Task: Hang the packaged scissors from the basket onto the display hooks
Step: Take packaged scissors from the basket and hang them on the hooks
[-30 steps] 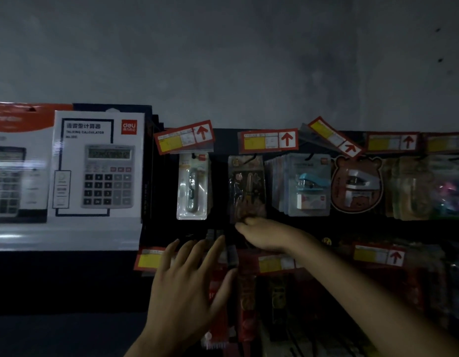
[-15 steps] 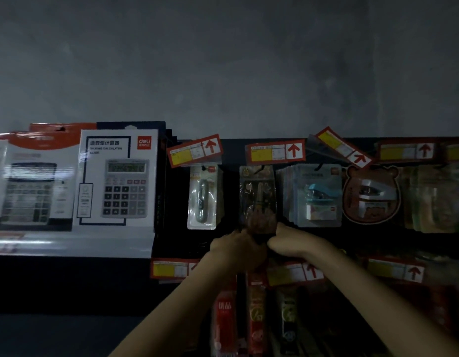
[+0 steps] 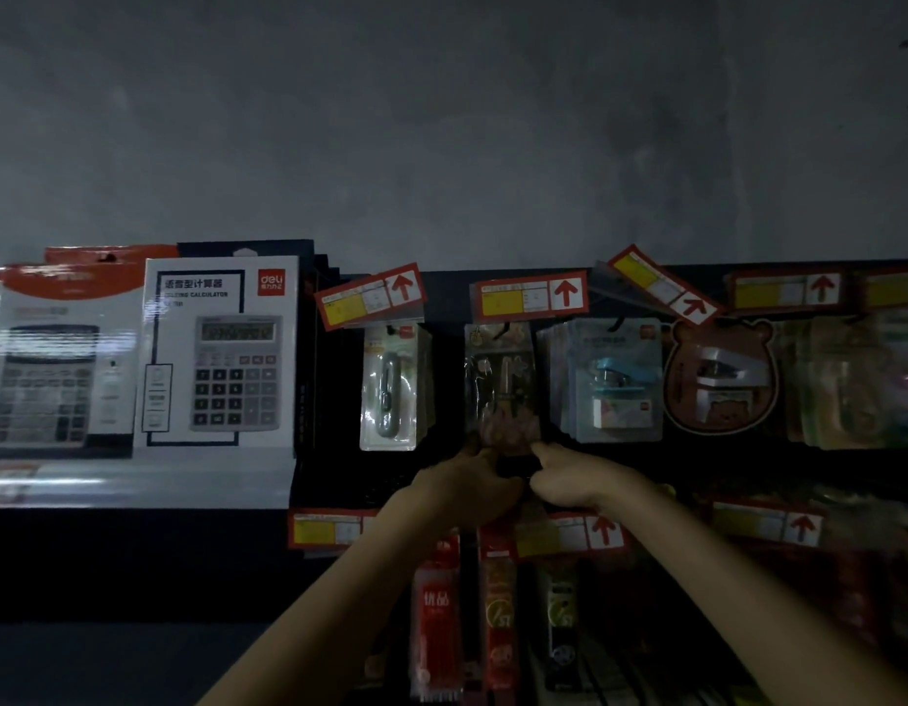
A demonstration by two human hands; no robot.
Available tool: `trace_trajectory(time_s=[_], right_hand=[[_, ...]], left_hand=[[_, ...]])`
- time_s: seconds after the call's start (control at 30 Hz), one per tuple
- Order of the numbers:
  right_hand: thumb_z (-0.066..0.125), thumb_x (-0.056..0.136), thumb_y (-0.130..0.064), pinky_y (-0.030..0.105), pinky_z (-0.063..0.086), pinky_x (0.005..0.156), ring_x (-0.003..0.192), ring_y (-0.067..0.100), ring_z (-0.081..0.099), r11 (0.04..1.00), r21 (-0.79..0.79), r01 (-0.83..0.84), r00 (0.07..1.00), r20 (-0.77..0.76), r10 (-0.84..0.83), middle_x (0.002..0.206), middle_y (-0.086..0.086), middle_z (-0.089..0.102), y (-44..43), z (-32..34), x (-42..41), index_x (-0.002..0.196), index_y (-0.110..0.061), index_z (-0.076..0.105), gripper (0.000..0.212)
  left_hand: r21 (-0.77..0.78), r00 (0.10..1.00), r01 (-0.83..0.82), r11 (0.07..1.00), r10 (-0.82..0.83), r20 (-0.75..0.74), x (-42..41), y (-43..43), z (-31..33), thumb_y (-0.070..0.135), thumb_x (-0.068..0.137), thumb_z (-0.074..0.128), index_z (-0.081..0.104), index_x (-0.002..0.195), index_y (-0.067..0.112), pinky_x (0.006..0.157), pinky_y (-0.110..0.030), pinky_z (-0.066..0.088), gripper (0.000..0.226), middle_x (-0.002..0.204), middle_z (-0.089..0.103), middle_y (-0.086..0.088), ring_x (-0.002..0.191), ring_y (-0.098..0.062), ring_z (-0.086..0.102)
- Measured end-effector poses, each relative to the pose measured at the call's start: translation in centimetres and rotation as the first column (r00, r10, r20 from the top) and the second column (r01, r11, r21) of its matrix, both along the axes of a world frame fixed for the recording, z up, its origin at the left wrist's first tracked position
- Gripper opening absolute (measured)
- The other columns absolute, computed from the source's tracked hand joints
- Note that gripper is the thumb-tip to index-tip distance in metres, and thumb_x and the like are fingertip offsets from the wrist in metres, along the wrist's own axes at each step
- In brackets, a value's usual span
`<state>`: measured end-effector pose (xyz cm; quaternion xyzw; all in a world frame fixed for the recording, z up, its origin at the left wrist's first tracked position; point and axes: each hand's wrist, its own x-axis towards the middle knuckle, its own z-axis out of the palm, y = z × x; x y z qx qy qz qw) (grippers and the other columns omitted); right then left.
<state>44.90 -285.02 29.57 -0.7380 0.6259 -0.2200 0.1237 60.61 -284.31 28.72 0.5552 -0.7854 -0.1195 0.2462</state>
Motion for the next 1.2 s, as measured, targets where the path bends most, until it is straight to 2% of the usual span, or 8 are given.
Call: trace_trajectory(time_s=[0.1, 0.3, 0.43, 0.6, 0.67, 0.8, 1.0, 1.2], right_hand=[[0.046, 0.097, -0.021, 0.027, 0.049, 0.082, 0.110, 0.023, 0.059, 0.994, -0.108, -0.025, 1.000, -0.019, 0.023, 0.126, 0.009, 0.059, 1.6, 0.0, 0.2, 0.137, -0.013, 0.053, 0.041], [0.045, 0.103, -0.038, 0.040, 0.056, 0.091, 0.099, 0.015, 0.065, 0.947, -0.317, -0.048, 0.997, 0.034, 0.062, 0.117, 0.000, 0.069, 6.1, -0.9, 0.6, 0.131, -0.025, 0.060, 0.035], [0.049, 0.102, -0.043, 0.032, 0.048, 0.105, 0.128, 0.010, 0.053, 0.868, -0.485, -0.104, 0.991, 0.019, 0.129, 0.146, -0.012, 0.052, 9.7, -2.9, 1.2, 0.149, -0.033, 0.045, 0.048], [0.043, 0.102, -0.056, 0.024, 0.016, 0.119, 0.152, 0.006, 0.018, 0.742, -0.663, -0.101, 0.993, -0.115, 0.033, 0.164, -0.016, 0.024, 13.0, -5.9, 1.8, 0.157, -0.037, 0.030, 0.060], [0.040, 0.100, -0.062, 0.025, 0.010, 0.121, 0.154, 0.007, 0.010, 0.722, -0.683, -0.111, 0.990, -0.139, 0.021, 0.167, -0.013, 0.019, 13.5, -7.2, 1.7, 0.158, -0.036, 0.028, 0.065], [0.043, 0.097, -0.065, 0.031, 0.019, 0.125, 0.155, 0.008, 0.009, 0.728, -0.664, -0.172, 0.985, -0.125, 0.119, 0.167, -0.011, 0.020, 14.1, -9.7, 1.3, 0.158, -0.035, 0.027, 0.069], [0.043, 0.095, -0.066, 0.036, 0.023, 0.125, 0.153, 0.012, 0.017, 0.694, -0.647, -0.316, 0.944, -0.142, 0.298, 0.164, -0.007, 0.026, 15.7, -13.7, 0.1, 0.158, -0.030, 0.031, 0.073], [0.042, 0.091, -0.069, 0.035, 0.030, 0.121, 0.152, 0.012, 0.022, 0.664, -0.556, -0.500, 0.825, -0.075, 0.559, 0.164, -0.010, 0.026, 19.3, -21.8, 0.1, 0.157, -0.035, 0.029, 0.076]], left_hand=[[-0.164, 0.982, -0.042, 0.986, 0.071, 0.173, 0.5, 1.5, 0.4, 0.065, 0.079, 0.037, 0.036, 0.153, 0.031, 0.113, -0.051, 0.038, 0.081, 0.157, 0.035, -0.003, 0.143, -0.032, 0.039], [-0.448, 0.972, -0.057, 0.892, 0.152, 0.179, 2.1, 5.6, -0.5, 0.050, 0.097, 0.045, 0.049, 0.135, 0.035, 0.088, -0.045, 0.055, 0.041, 0.123, 0.059, 0.001, 0.107, -0.024, 0.062], [-0.552, 0.969, -0.035, 0.833, 0.164, 0.186, 3.6, 9.2, -2.2, 0.060, 0.093, 0.047, 0.045, 0.139, 0.039, 0.094, -0.038, 0.051, 0.050, 0.127, 0.055, 0.011, 0.111, -0.014, 0.058], [-0.678, 0.942, -0.032, 0.734, 0.248, 0.224, 5.6, 11.4, -5.7, 0.069, 0.089, 0.036, 0.037, 0.149, 0.038, 0.113, -0.036, 0.035, 0.067, 0.149, 0.045, 0.010, 0.136, -0.014, 0.046], [-0.693, 0.929, -0.042, 0.720, 0.283, 0.238, 6.2, 12.1, -7.2, 0.070, 0.087, 0.040, 0.034, 0.152, 0.035, 0.117, -0.041, 0.032, 0.074, 0.156, 0.040, 0.003, 0.143, -0.020, 0.040], [-0.667, 0.896, -0.109, 0.737, 0.364, 0.255, 6.3, 14.8, -9.6, 0.074, 0.086, 0.032, 0.031, 0.156, 0.032, 0.117, -0.050, 0.036, 0.083, 0.163, 0.032, -0.008, 0.146, -0.029, 0.037], [-0.630, 0.845, -0.235, 0.740, 0.476, 0.243, 5.4, 20.7, -14.2, 0.065, 0.093, 0.042, 0.029, 0.158, 0.033, 0.116, -0.051, 0.036, 0.073, 0.164, 0.029, -0.003, 0.148, -0.026, 0.034], [-0.520, 0.703, -0.492, 0.699, 0.671, 0.237, 4.3, 30.0, -21.8, 0.063, 0.088, 0.051, 0.032, 0.157, 0.032, 0.108, -0.047, 0.044, 0.078, 0.161, 0.036, -0.006, 0.138, -0.030, 0.048]])
